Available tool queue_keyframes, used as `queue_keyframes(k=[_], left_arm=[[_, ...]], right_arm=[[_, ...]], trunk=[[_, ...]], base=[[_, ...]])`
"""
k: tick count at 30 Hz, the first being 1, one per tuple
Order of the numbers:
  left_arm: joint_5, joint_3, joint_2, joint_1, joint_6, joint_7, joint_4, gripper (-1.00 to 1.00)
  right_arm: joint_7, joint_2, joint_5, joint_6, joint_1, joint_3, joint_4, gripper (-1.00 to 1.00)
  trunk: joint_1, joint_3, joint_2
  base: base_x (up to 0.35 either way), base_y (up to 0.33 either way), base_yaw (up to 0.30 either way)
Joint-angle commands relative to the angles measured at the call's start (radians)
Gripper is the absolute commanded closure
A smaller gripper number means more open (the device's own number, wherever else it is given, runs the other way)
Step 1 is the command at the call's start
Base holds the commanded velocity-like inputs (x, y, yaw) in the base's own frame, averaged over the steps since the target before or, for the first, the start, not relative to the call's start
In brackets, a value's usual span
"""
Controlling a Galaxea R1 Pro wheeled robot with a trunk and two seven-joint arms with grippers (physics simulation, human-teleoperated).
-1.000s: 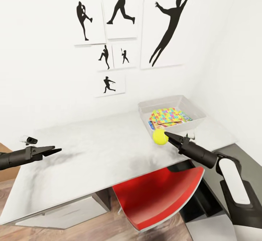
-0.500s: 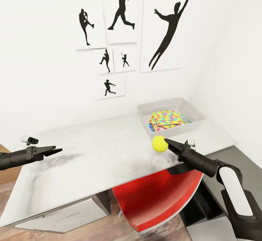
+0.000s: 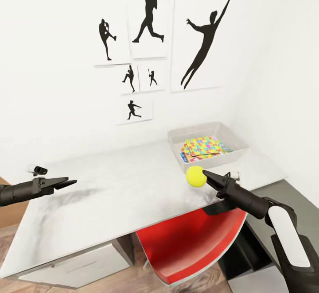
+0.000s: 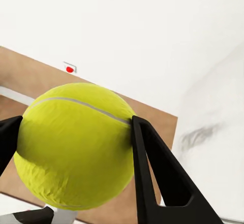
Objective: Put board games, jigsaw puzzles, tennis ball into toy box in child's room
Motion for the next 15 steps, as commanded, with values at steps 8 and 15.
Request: queue_keyframes(k=[8,15], left_arm=[[-0.002,0.001,-0.019,-0.001,0.009,-0.003,-0.009,-1.0],[-0.003,0.002,-0.023,-0.001,0.01,-0.003,-0.01,-1.0]], right_arm=[[0.005,-0.004,0.003,0.005,0.007,-0.024,0.0,1.0],[0.013,-0.007,0.004,-0.03,0.017,-0.034,0.0,1.0]], trunk=[[0.001,0.011,-0.002],[0.001,0.021,-0.002]], base=[[0.0,0.0,-0.061],[0.0,0.0,-0.178]])
